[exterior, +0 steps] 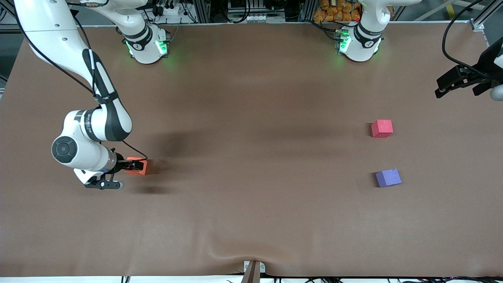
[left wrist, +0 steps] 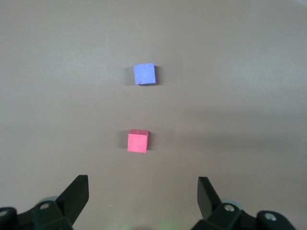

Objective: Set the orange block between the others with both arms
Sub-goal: 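Reach the right gripper down to the orange cube, then close the right gripper on the orange cube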

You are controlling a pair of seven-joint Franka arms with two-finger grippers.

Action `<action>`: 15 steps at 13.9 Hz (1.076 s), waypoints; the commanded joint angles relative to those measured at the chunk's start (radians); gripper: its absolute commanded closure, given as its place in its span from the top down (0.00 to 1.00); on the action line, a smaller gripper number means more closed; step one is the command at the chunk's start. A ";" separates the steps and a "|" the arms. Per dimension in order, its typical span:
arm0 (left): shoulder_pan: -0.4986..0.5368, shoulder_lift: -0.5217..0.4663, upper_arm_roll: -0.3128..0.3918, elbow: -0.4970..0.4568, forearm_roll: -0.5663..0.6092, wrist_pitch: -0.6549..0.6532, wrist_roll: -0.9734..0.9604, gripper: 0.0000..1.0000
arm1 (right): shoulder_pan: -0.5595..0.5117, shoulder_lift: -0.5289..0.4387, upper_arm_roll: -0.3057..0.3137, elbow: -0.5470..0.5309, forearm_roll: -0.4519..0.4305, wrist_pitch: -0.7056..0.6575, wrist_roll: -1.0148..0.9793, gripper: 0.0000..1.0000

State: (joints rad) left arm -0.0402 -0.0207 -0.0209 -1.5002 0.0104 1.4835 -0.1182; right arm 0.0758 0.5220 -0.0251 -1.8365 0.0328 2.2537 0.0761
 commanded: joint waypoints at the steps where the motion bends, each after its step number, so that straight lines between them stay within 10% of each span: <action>1: 0.000 -0.001 -0.001 0.005 0.003 -0.005 0.012 1.00 | 0.004 -0.005 -0.003 -0.047 -0.008 0.059 0.014 1.00; 9: 0.006 -0.001 -0.001 0.008 0.003 -0.005 0.012 1.00 | 0.018 0.032 -0.004 -0.090 -0.019 0.144 0.013 1.00; 12: 0.008 -0.001 -0.001 0.009 0.002 -0.005 0.012 1.00 | 0.016 0.029 -0.004 -0.099 -0.030 0.150 0.014 0.00; 15: 0.000 0.001 0.001 0.008 0.002 -0.003 0.012 1.00 | 0.016 0.013 -0.003 -0.098 -0.030 0.139 0.014 0.00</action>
State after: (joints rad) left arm -0.0380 -0.0207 -0.0196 -1.5003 0.0104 1.4837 -0.1182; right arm 0.0868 0.5596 -0.0253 -1.9159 0.0190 2.3838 0.0761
